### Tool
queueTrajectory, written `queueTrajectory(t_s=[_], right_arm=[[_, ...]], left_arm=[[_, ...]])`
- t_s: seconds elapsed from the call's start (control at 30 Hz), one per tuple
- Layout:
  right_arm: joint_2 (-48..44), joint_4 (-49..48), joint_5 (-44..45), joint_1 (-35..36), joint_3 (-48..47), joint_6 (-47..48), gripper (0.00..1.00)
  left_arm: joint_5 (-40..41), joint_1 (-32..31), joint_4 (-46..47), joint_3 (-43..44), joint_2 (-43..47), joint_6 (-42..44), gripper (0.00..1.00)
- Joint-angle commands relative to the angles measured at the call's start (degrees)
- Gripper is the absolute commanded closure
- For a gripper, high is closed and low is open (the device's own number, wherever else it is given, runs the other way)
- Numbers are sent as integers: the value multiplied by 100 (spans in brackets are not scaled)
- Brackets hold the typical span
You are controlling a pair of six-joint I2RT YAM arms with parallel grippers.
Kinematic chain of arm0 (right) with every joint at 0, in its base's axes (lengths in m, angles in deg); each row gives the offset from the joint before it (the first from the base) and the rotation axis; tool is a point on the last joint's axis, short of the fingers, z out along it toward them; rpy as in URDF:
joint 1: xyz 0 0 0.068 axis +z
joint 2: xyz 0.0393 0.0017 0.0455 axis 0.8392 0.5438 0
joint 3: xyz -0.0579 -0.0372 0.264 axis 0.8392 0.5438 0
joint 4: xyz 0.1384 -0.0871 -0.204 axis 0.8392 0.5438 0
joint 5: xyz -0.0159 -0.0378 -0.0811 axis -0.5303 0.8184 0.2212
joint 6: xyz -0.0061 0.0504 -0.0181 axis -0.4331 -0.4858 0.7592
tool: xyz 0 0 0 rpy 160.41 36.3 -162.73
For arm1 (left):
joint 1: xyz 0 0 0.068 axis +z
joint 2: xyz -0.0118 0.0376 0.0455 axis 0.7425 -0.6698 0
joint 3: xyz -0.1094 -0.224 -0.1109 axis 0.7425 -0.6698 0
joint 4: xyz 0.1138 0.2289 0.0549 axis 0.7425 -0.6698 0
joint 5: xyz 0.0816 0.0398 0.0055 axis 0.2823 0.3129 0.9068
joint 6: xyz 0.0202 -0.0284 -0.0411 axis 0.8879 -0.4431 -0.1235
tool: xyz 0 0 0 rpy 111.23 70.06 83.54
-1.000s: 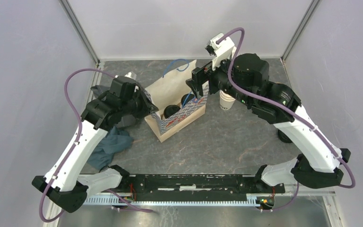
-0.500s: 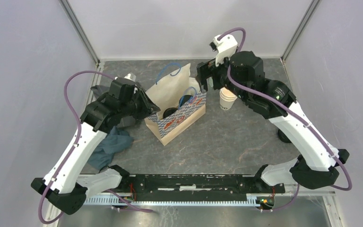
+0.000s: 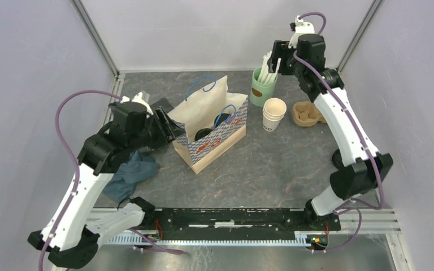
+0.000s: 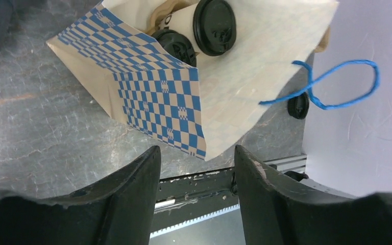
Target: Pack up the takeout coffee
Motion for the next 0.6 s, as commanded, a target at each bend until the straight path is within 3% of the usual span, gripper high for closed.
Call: queueTrajectory(t_s=[0.0, 0.23, 0.57], right_arm=[[538, -1072, -582, -283, 136, -272, 31], [1198, -1659, -884, -721, 381, -503, 58], [2088, -1934, -1212, -1036, 107, -615, 60]], left_arm=[[-58, 18, 382, 297, 348, 564, 36], [-291, 14, 972, 595, 397, 895, 30], [-113, 13, 1116, 1101, 130, 1236, 28]])
